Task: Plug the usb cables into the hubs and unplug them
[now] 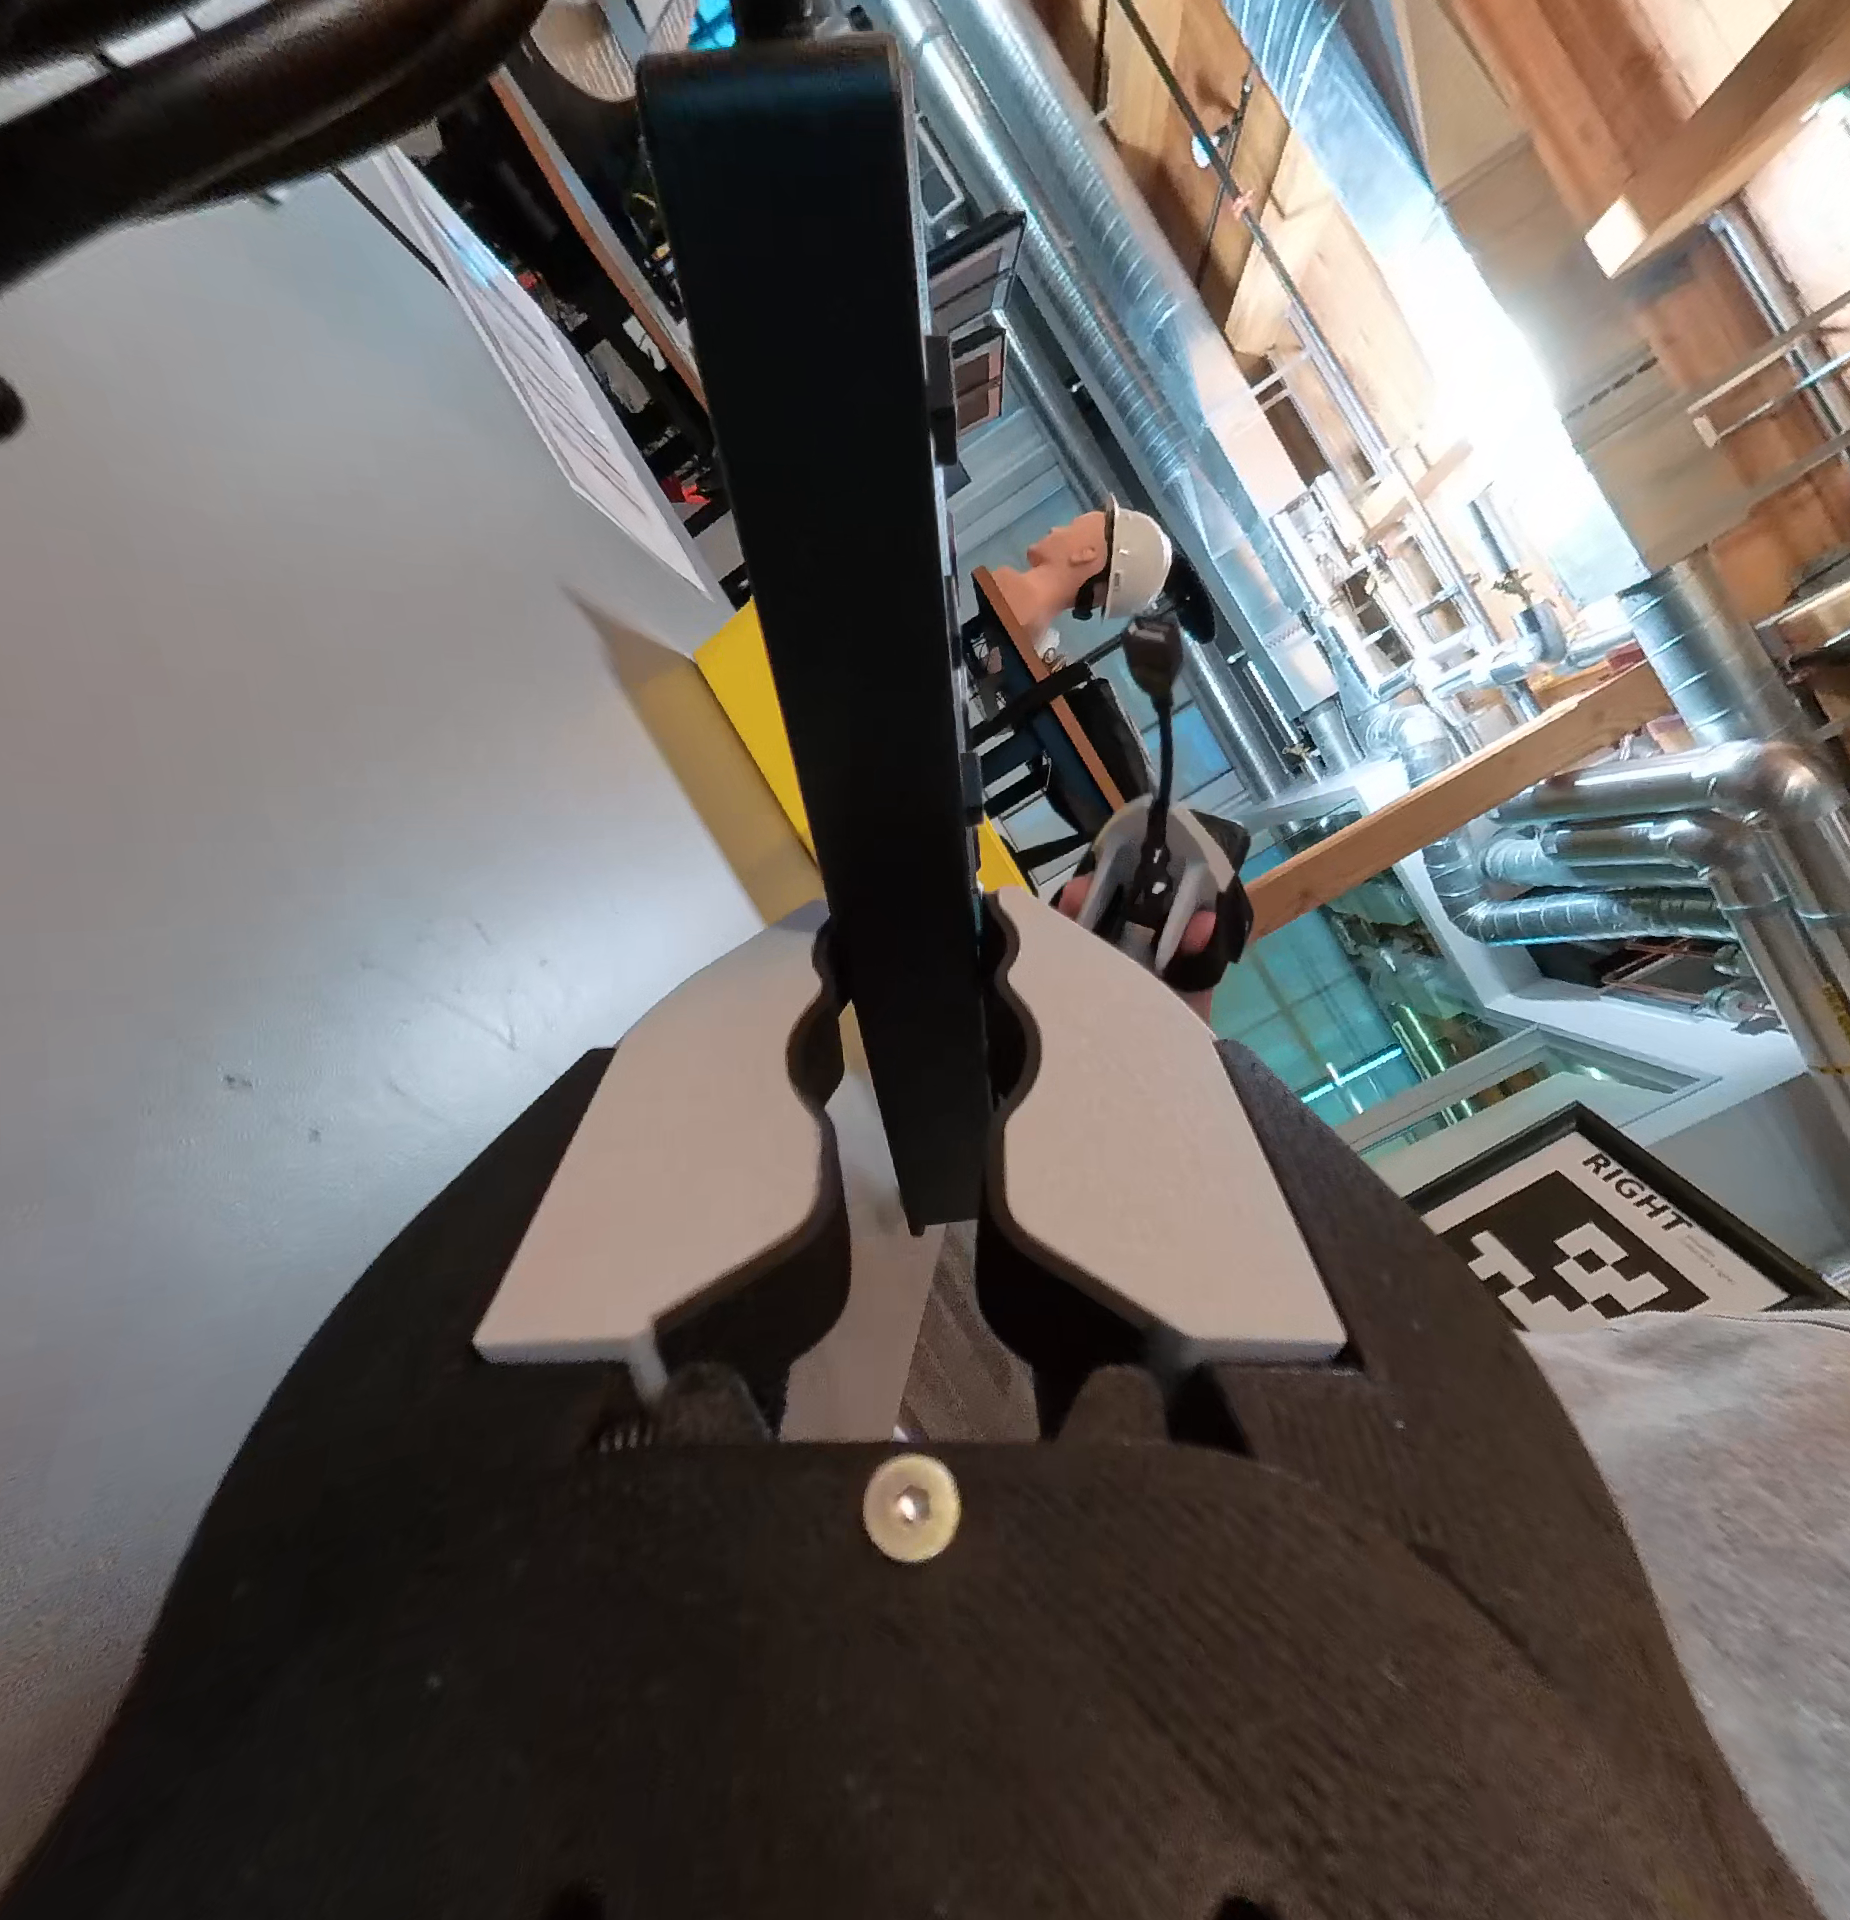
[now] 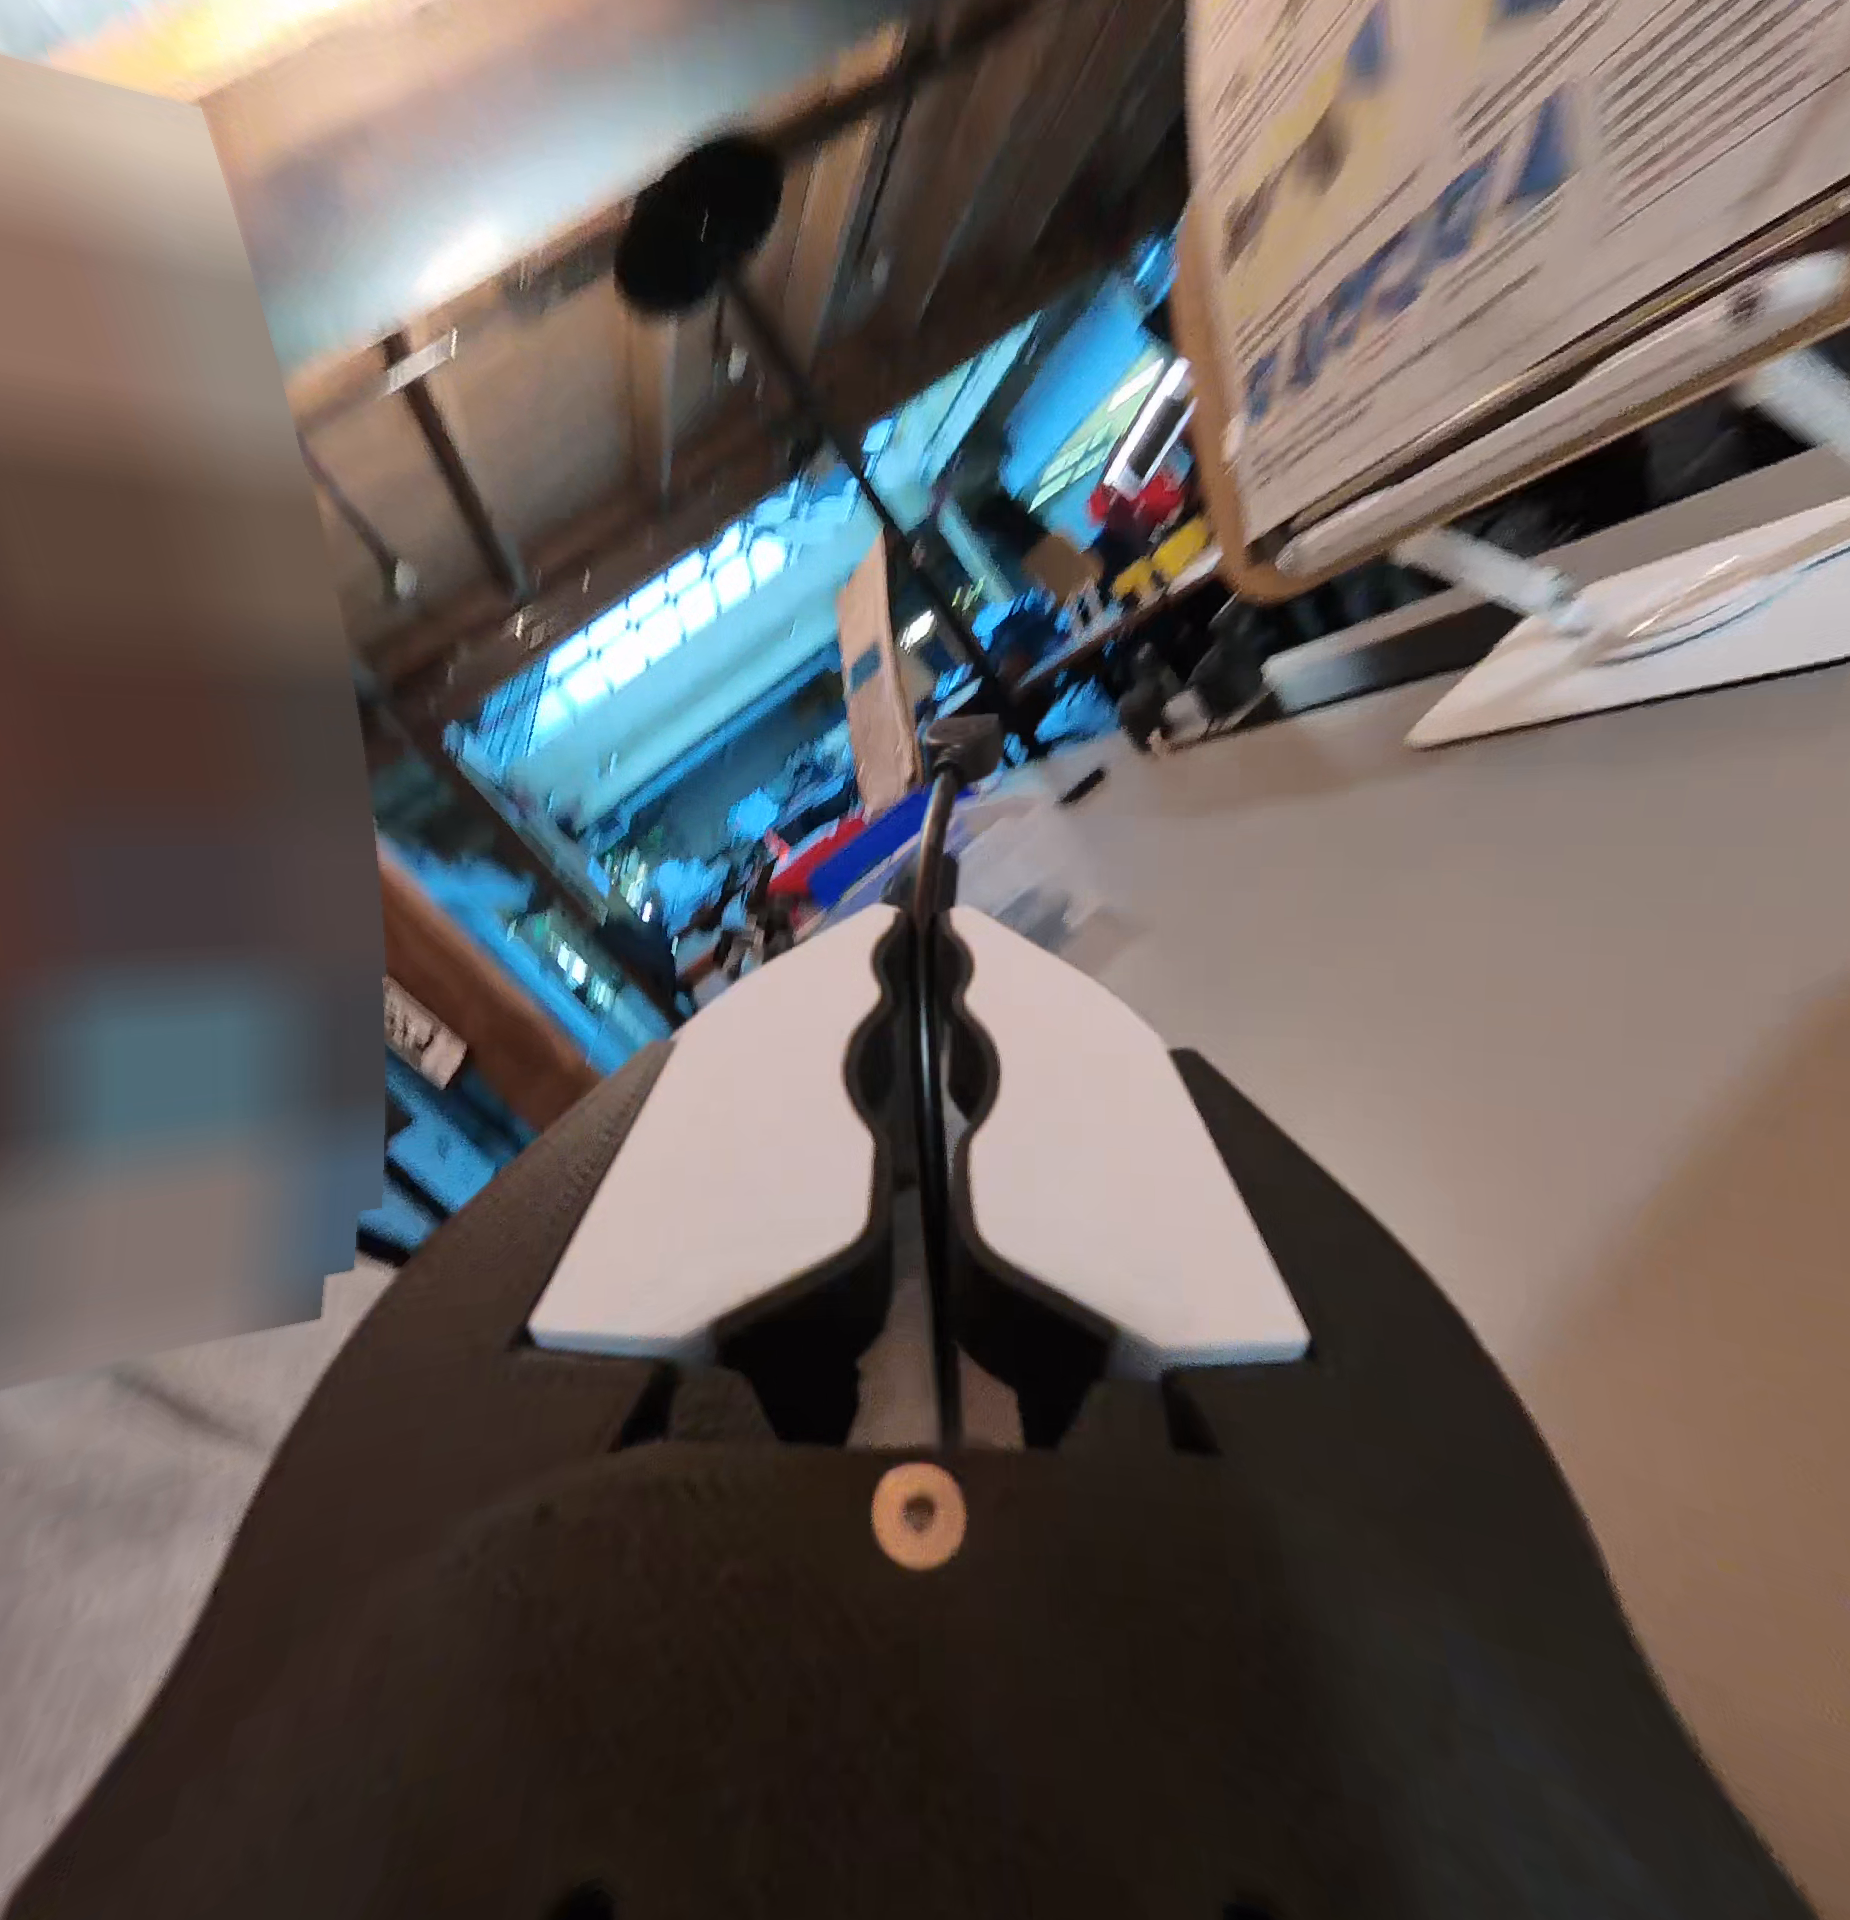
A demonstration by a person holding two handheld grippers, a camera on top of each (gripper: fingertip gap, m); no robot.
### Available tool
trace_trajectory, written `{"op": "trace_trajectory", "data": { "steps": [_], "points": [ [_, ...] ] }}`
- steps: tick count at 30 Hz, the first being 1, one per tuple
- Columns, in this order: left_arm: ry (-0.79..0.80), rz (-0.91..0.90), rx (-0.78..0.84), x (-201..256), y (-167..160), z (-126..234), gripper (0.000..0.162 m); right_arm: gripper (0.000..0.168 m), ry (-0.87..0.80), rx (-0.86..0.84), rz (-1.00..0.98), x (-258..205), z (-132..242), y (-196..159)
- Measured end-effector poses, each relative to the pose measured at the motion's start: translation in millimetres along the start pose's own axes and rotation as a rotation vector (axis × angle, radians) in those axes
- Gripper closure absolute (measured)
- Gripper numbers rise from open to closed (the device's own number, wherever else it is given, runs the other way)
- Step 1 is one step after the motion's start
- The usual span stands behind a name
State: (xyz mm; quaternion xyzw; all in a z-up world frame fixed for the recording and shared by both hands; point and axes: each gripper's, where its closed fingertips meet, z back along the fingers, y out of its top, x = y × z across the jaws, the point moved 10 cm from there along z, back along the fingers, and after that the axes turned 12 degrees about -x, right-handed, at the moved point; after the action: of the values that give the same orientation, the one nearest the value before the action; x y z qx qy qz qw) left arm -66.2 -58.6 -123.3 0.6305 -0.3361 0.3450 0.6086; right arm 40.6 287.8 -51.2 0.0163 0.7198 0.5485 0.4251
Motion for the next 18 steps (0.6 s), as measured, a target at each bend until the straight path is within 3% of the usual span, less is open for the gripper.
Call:
{"op": "trace_trajectory", "data": {
  "steps": [2,5,13,18],
  "points": [
    [-0.001,-0.001,-0.009,0,-1,-2,0.137,0.164,-0.071,0.081,-0.046,9,9,-1],
    [-0.004,0.000,-0.017,0,-2,-3,0.136,0.164,-0.197,0.041,-0.072,19,8,-10],
    [0.002,0.009,-0.018,-1,-3,-3,0.136,0.163,-0.484,-0.245,0.040,27,-11,-26],
    [0.010,0.007,-0.018,0,-3,-3,0.136,0.141,-0.627,-0.419,0.118,37,-19,-36]
  ]
}}
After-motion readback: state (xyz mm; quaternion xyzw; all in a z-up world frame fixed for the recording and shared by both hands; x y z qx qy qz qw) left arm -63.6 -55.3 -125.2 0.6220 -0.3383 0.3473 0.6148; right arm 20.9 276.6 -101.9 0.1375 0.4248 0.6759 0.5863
